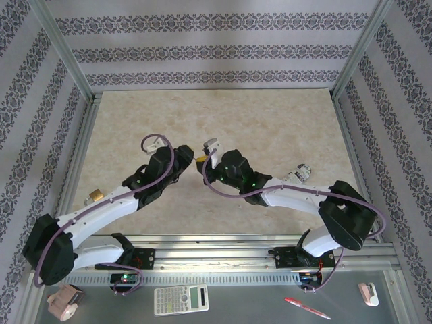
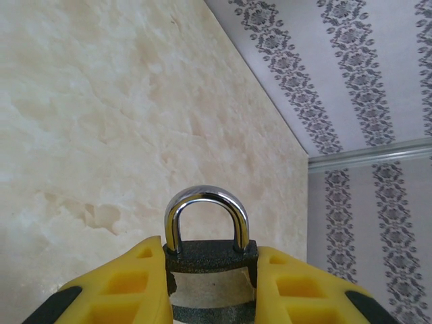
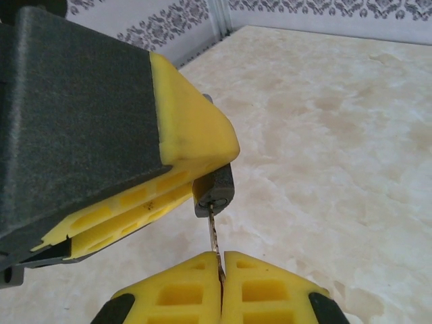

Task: Unlock with the key

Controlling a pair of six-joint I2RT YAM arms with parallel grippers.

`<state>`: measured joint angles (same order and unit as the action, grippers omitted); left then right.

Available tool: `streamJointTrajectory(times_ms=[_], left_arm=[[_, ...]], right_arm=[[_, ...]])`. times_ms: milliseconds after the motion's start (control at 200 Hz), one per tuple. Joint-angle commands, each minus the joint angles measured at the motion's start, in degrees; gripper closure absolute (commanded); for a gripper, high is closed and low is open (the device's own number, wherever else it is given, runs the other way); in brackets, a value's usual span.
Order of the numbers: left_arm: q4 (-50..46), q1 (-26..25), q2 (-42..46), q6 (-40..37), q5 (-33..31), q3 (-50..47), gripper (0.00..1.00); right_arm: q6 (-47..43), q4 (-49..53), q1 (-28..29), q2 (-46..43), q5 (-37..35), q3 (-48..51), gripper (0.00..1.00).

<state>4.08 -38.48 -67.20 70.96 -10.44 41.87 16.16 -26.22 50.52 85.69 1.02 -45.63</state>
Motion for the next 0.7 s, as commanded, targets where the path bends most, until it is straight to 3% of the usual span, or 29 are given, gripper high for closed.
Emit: streamJointTrajectory(times_ms=[0, 350, 695], left_arm=[[-1.04, -6.59, -1.03, -1.01, 11.56, 4.48, 1.0], [7.76, -6.7, -1.39, 4.93, 13.07, -0.17, 1.0], [-2.07, -6.52, -1.26, -2.31, 14.17, 2.01, 1.0]], right_arm=[[-0.53, -7.12, 0.98, 1.17, -2.25, -4.91, 1.0], [1.59, -13.39, -0.03, 0.33, -0.46, -1.88, 1.0], [2.33, -11.39, -4.93, -5.64, 4.51, 2.0, 1.0]])
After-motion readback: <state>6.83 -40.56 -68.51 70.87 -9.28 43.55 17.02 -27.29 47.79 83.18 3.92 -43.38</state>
